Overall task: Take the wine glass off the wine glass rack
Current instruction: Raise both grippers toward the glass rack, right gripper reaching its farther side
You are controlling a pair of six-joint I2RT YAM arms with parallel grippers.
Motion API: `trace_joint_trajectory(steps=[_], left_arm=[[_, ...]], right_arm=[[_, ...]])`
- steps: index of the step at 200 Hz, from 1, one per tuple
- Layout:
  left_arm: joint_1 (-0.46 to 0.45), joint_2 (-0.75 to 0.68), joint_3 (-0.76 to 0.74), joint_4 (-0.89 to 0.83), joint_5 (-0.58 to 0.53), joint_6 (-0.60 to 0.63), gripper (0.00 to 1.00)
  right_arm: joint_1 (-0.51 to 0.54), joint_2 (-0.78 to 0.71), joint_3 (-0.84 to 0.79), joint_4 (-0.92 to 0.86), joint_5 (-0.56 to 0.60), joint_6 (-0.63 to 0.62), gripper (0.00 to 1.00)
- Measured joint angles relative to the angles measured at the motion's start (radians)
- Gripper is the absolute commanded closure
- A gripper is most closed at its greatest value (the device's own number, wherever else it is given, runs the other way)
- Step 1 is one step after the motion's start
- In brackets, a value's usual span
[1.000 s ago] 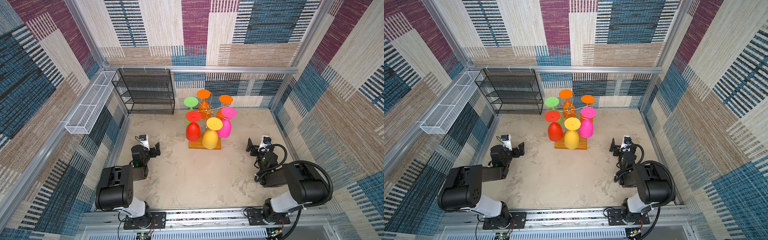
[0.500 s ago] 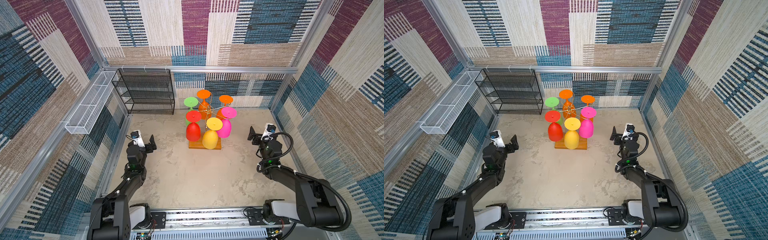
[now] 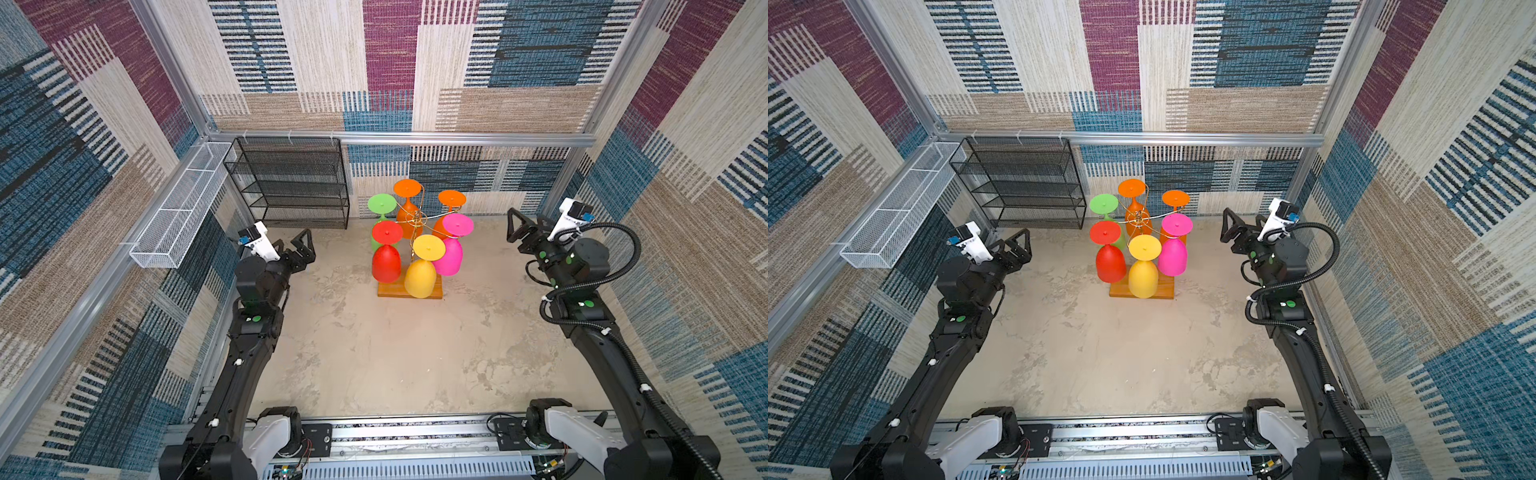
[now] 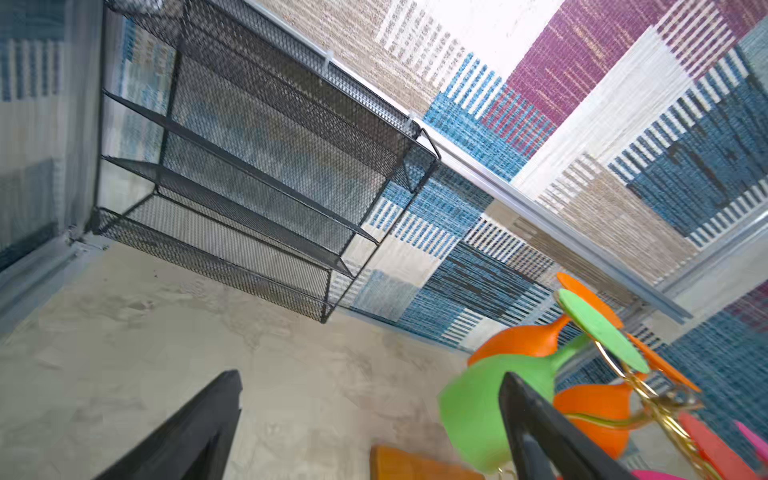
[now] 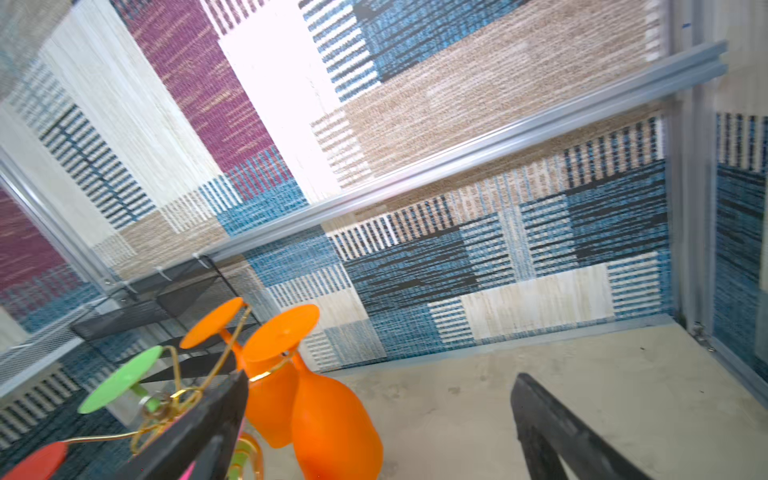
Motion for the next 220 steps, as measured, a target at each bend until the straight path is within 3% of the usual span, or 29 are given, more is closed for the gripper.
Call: trace_joint_trajectory(steps=[33, 68, 95, 140, 220], left_arm=[[-0.003, -0.056, 0.022, -0.093, 0.072, -0.036, 0.01], [-0.003, -0.089, 0.044, -0.179, 0.119, -0.029, 0.01], [-0.003, -0.092, 0.039, -0.227, 0.139, -0.024, 0.01], [-0.003, -0.095, 0.027, -0.256, 0.158, -0.021, 0.01], [-0.003, -0.09, 0.023, -0.256, 0.161, -0.007, 0.01]], right_arm=[[-0.006, 0.132, 0.174, -0.07, -0.155, 0.129, 0.1], [-0.014, 0.377, 0.385, -0.105, -0.393, 0.264, 0.14], [-0.012, 0.496, 0.458, -0.138, -0.507, 0.321, 0.19], [-0.011, 0.556, 0.461, -0.155, -0.57, 0.361, 0.22], [0.039, 0.621, 0.51, -0.139, -0.578, 0.385, 0.31]])
